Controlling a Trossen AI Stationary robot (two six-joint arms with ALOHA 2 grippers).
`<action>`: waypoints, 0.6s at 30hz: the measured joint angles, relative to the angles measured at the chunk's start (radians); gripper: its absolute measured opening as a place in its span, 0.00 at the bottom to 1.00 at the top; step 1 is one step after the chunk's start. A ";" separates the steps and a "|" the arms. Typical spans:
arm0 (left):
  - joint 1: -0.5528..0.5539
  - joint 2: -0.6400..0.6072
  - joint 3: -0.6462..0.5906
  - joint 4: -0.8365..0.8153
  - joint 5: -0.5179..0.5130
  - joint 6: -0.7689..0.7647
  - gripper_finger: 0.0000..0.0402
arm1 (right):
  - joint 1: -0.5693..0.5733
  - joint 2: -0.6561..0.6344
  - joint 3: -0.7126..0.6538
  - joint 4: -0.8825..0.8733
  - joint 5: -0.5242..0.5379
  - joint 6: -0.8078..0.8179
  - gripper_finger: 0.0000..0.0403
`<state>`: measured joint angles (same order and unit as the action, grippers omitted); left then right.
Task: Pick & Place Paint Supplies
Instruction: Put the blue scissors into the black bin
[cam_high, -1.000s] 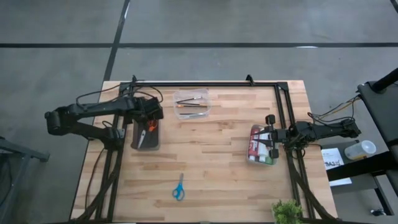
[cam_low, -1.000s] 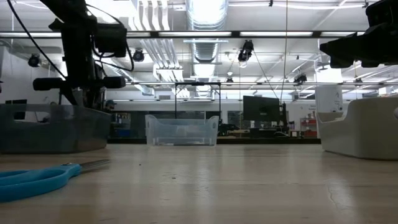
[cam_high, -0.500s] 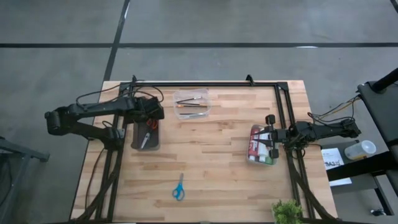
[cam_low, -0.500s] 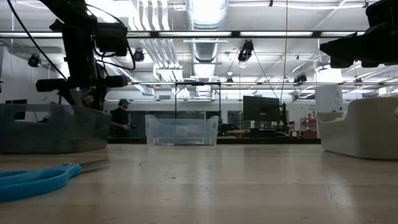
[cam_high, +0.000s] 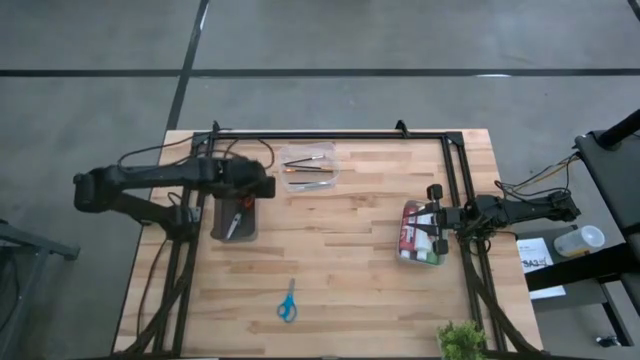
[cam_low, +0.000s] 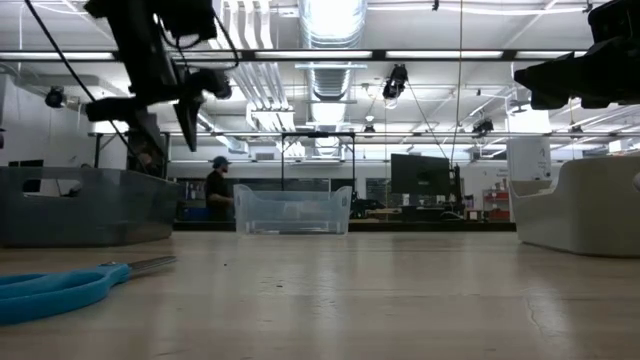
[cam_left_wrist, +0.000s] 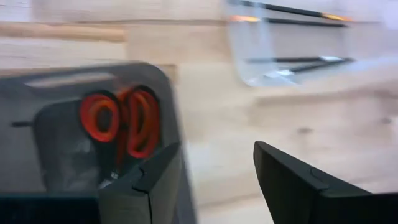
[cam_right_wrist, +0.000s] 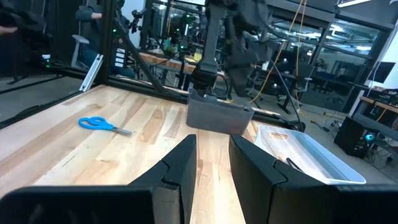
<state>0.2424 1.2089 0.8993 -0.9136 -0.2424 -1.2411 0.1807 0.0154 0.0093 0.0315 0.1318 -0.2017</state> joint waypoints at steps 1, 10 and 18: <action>-0.038 0.001 0.010 -0.001 -0.019 -0.023 0.52 | 0.000 0.000 0.000 0.000 0.000 0.000 0.23; -0.343 0.076 0.045 -0.060 -0.122 -0.344 0.52 | 0.000 0.000 0.000 0.000 0.000 0.000 0.23; -0.576 0.211 0.085 -0.018 -0.091 -0.557 0.52 | 0.000 0.000 0.000 0.000 0.000 0.000 0.23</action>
<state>-0.3340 1.4200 0.9848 -0.9312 -0.3335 -1.7984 0.1810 0.0158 0.0093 0.0315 0.1318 -0.2020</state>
